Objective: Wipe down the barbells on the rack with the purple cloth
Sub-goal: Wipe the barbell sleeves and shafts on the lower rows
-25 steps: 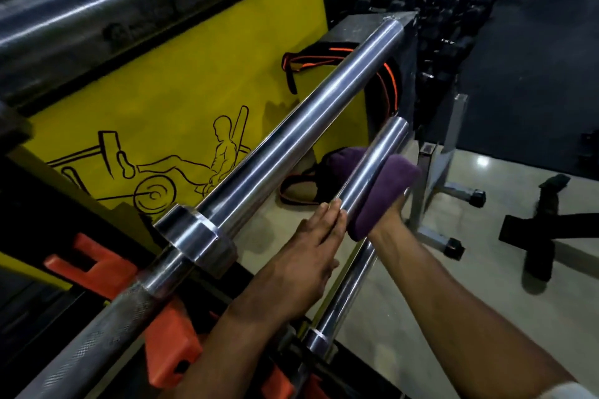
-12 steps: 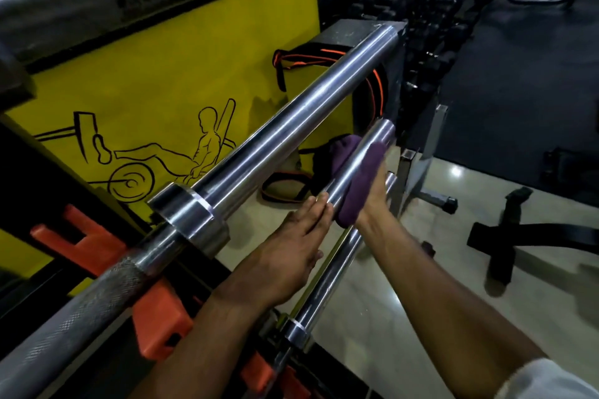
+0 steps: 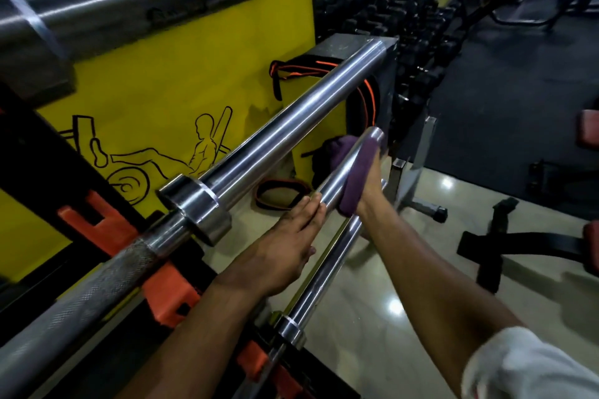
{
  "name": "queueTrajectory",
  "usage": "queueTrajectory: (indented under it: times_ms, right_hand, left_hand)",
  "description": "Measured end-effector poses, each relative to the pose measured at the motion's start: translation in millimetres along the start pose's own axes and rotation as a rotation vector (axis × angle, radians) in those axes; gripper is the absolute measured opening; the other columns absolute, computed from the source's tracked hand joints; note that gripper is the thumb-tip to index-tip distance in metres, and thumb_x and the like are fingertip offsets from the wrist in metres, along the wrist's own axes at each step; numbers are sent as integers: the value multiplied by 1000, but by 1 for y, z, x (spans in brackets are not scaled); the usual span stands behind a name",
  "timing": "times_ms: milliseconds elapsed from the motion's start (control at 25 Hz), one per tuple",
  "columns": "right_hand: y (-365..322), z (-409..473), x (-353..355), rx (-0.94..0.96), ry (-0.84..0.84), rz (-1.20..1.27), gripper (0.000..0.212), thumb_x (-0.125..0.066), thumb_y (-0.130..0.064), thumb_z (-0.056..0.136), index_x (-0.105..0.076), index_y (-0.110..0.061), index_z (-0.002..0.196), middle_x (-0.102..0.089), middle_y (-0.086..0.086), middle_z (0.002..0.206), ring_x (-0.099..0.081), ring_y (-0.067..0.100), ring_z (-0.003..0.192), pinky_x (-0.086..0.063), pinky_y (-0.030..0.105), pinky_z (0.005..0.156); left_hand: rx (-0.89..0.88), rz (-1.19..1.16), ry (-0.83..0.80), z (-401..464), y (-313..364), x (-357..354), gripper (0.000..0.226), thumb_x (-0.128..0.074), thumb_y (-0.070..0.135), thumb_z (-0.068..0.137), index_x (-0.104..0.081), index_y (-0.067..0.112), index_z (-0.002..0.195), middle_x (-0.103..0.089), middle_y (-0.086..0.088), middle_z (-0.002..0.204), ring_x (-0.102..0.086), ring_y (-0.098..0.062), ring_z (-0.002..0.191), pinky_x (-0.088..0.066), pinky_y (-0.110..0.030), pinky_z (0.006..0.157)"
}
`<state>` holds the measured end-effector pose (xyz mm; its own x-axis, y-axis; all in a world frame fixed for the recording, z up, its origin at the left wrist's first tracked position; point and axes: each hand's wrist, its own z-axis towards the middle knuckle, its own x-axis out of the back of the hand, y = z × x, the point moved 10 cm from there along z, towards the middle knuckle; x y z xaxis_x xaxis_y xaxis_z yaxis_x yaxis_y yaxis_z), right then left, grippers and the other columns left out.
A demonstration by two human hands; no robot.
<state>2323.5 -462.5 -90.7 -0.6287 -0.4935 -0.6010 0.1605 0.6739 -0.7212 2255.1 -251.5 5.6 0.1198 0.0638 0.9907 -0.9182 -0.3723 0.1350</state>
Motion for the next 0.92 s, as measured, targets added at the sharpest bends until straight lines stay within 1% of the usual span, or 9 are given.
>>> queueTrajectory:
  times_ms: [160, 280, 360, 440, 520, 560, 640, 760, 920]
  right_hand:
    - [19, -28, -3, -66, -138, -73, 94, -48, -87, 78, -67, -11, 129, -65, 24, 128, -63, 41, 118, -47, 57, 105]
    - [36, -44, -1, -68, -138, 0, 81, -45, -82, 84, -72, -13, 118, -61, 26, 134, -62, 40, 118, -43, 60, 109]
    - [42, -54, -9, -80, -102, -5, 77, -48, -81, 84, -73, -12, 108, -67, 23, 123, -65, 40, 111, -48, 58, 104]
    - [30, -56, -15, -68, -18, 21, 71, -54, -77, 82, -71, -12, 105, -67, 25, 116, -67, 42, 106, -55, 56, 95]
    - [13, -54, -16, -53, 77, 24, 64, -61, -73, 80, -72, -15, 106, -72, 16, 101, -71, 34, 90, -62, 47, 77]
    - [10, -55, -16, -51, 95, 37, 66, -64, -73, 80, -72, -15, 111, -72, 11, 94, -71, 30, 86, -63, 45, 74]
    - [26, -63, -14, -48, 107, 26, 68, -65, -71, 81, -70, -12, 114, -71, 5, 82, -69, 27, 82, -61, 45, 79]
    - [72, -95, -19, -91, 38, -6, 55, -57, -62, 92, -68, -10, 107, -65, -1, 65, -62, 17, 58, -56, 29, 59]
    - [69, -98, -13, -87, 48, -116, 53, -53, -52, 100, -63, -3, 118, -63, -1, 61, -59, 14, 50, -49, 23, 46]
  left_hand:
    - [9, 32, 53, -1, 2, 11, 67, -45, 28, 104, -7, 23, 160, 8, 8, 167, 6, -6, 152, -18, -22, 120]
    - [85, 20, 207, -30, 6, 40, 54, -40, 38, 102, -34, 26, 154, -30, 9, 161, -37, -9, 142, -43, -31, 110]
    - [146, 19, 238, -67, 1, 45, 51, -36, 44, 101, -43, 29, 149, -40, 12, 155, -47, -7, 134, -49, -28, 103]
    - [105, 144, 167, -104, 5, 28, 51, -31, 44, 104, -39, 25, 151, -35, 6, 159, -39, -10, 142, -44, -34, 110]
    - [85, 189, 99, -131, 4, 10, 53, -26, 41, 107, -27, 23, 156, -21, 3, 165, -19, -13, 151, -30, -41, 119]
    - [95, 185, 103, -138, 2, 8, 53, -26, 39, 107, -25, 21, 157, -18, 2, 166, -15, -13, 152, -26, -42, 121]
    - [124, 173, 116, -142, 2, 9, 54, -30, 35, 107, -24, 18, 157, -17, 0, 166, -14, -14, 153, -25, -42, 121]
    - [131, 173, 120, -141, 2, 9, 54, -31, 34, 107, -23, 18, 157, -17, 1, 166, -13, -12, 153, -25, -39, 120]
    - [143, 170, 108, -140, 1, 8, 54, -30, 35, 107, -23, 18, 157, -17, 1, 166, -13, -12, 153, -29, -42, 120]
